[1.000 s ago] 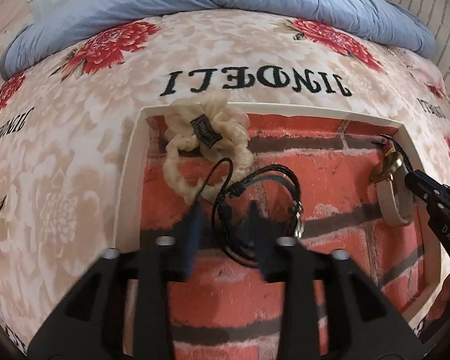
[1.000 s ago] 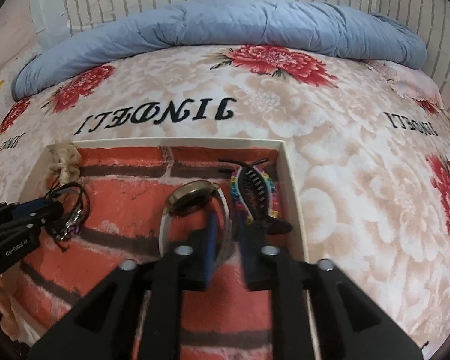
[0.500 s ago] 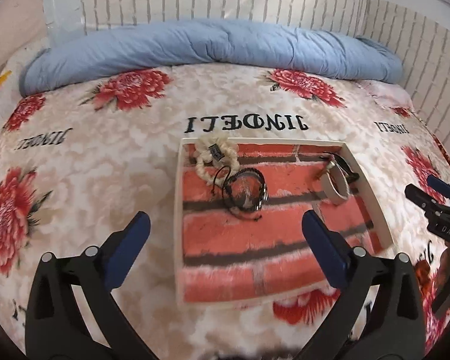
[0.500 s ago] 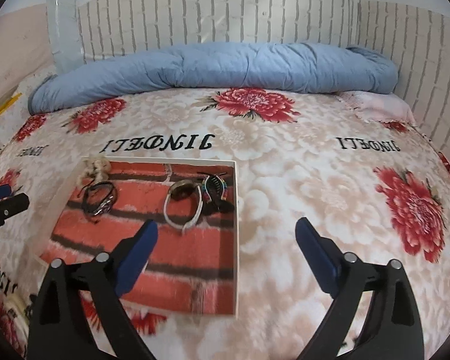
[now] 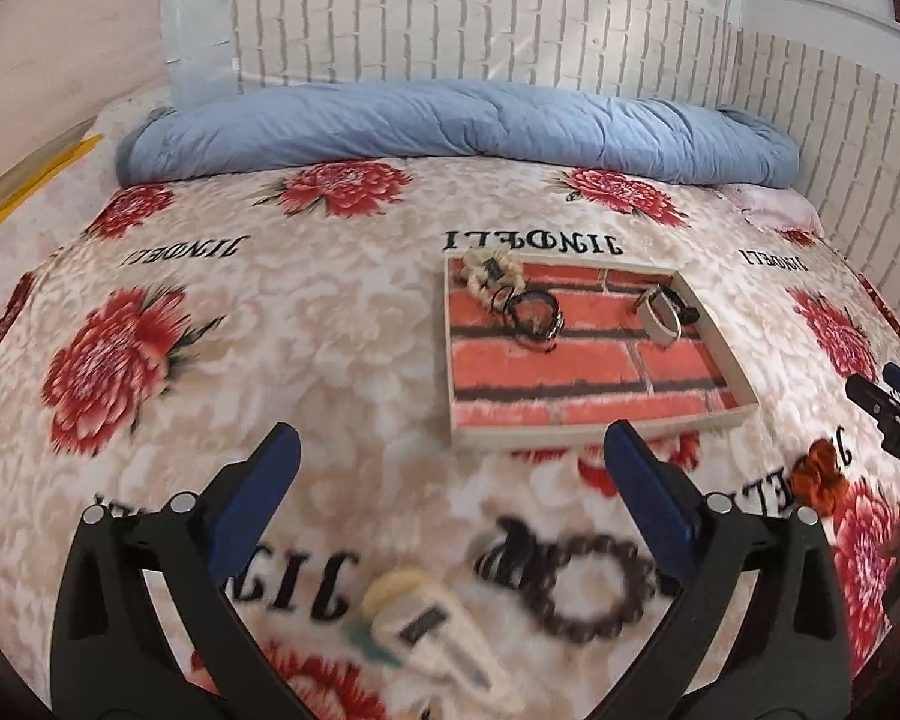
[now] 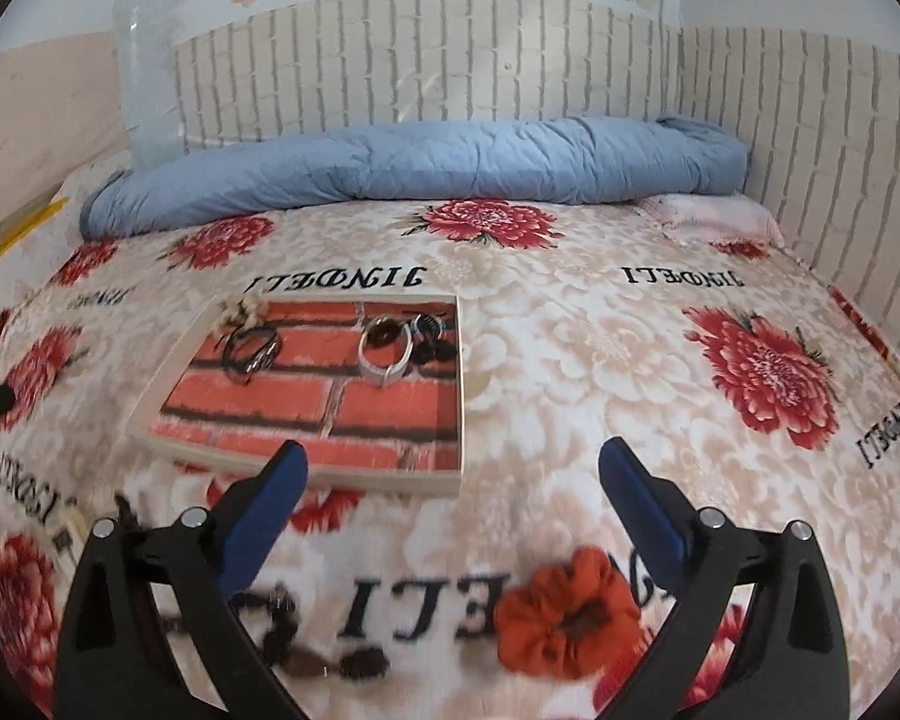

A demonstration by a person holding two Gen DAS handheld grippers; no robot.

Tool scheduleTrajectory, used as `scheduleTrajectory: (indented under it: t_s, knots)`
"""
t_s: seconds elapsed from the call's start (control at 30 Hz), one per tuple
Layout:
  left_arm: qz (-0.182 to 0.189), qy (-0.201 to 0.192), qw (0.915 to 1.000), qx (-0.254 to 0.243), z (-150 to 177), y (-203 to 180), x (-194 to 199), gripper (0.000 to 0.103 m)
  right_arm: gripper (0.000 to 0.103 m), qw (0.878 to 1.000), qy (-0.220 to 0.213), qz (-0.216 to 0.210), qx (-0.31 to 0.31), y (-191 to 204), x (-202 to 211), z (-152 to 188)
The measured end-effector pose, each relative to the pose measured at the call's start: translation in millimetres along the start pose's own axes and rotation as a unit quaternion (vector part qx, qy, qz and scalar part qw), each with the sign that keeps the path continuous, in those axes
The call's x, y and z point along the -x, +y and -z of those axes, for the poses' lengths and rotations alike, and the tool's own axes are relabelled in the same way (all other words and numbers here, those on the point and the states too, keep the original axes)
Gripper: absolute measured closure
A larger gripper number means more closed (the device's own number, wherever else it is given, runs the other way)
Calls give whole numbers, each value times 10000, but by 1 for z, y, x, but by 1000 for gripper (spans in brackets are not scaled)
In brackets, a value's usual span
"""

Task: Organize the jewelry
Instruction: 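Withdraw both tools from tray back toward remaining jewelry on bed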

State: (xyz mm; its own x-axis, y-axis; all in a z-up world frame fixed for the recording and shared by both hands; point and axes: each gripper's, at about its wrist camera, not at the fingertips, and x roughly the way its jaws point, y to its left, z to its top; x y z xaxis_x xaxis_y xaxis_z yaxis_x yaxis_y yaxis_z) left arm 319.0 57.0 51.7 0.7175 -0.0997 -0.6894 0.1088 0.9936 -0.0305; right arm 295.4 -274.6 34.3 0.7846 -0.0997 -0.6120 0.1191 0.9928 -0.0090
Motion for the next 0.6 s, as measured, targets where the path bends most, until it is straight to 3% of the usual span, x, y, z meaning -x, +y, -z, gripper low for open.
scheduleTrajectory:
  t_s: [0.33, 0.47, 0.6]
  knots:
    - [92, 260, 9996, 100, 44, 16, 34, 5, 7, 9998, 8, -189, 32, 12, 45, 38]
    - [-141, 112, 9998, 40, 50, 20, 41, 5, 7, 9999, -12, -101, 88, 18, 46, 46]
    - [-94, 79, 9998, 142, 55, 20, 29, 5, 7, 9999, -76, -27, 125, 23, 32, 64]
